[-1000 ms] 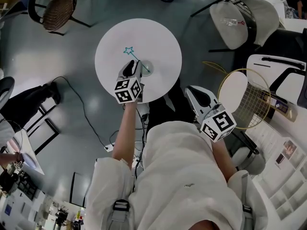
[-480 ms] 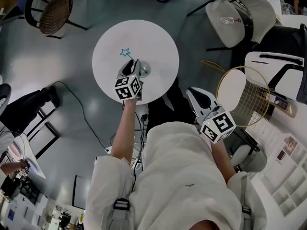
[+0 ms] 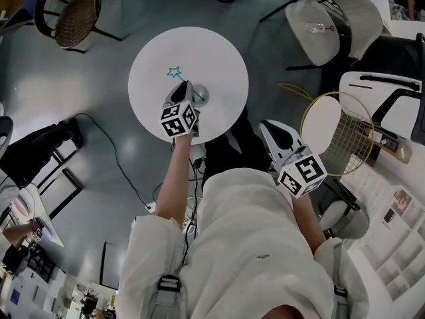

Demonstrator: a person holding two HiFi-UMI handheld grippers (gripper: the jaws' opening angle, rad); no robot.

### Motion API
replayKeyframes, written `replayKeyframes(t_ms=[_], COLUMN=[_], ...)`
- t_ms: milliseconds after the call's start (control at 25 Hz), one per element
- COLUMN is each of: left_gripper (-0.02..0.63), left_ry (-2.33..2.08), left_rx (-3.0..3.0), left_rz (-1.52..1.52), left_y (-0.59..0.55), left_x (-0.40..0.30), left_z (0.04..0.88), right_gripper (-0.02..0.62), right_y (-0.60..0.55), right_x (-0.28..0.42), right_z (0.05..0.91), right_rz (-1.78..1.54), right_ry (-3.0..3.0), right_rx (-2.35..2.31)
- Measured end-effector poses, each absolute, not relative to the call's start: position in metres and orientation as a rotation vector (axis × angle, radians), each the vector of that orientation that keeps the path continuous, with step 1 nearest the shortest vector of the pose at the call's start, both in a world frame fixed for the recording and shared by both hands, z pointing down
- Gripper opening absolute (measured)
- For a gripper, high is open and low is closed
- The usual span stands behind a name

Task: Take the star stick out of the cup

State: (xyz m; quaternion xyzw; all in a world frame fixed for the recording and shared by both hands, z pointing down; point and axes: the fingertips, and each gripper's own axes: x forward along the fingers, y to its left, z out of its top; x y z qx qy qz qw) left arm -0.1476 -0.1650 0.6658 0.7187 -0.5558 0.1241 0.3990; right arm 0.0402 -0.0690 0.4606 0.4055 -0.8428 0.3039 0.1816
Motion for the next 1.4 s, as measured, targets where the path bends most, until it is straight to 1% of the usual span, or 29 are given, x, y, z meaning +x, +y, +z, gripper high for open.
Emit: replayKeyframes(t_ms=[320, 760, 1040, 1400], left_gripper=[0.015, 0.014, 0.014, 0.014], left_ry=[-1.405, -1.415, -1.465, -1.578], left_rx=[1.849, 1.891, 1.947, 1.960], left_rz=[0.281, 0.261, 0.239, 0.198], left_y=[-0.170, -0.168, -0.166, -0.142], left_x=[-0.153, -0.149, -0.144, -0.121], left_z=[0.660, 0.647, 0.612, 0.559], right_gripper=[0.009, 0.009, 0.009, 0.009], right_y=[-0.068, -0.068, -0.071, -0.077], right_x=[0.037, 0.042, 0.053, 0.082], right_z=[0.462, 0.461, 0.457, 0.442], right_rz=[0.854, 0.850, 0.835, 0.787], right_ry=[-2.375, -2.390, -2.436, -2.547], right_rx=[1.137, 1.136, 1.120, 1.019])
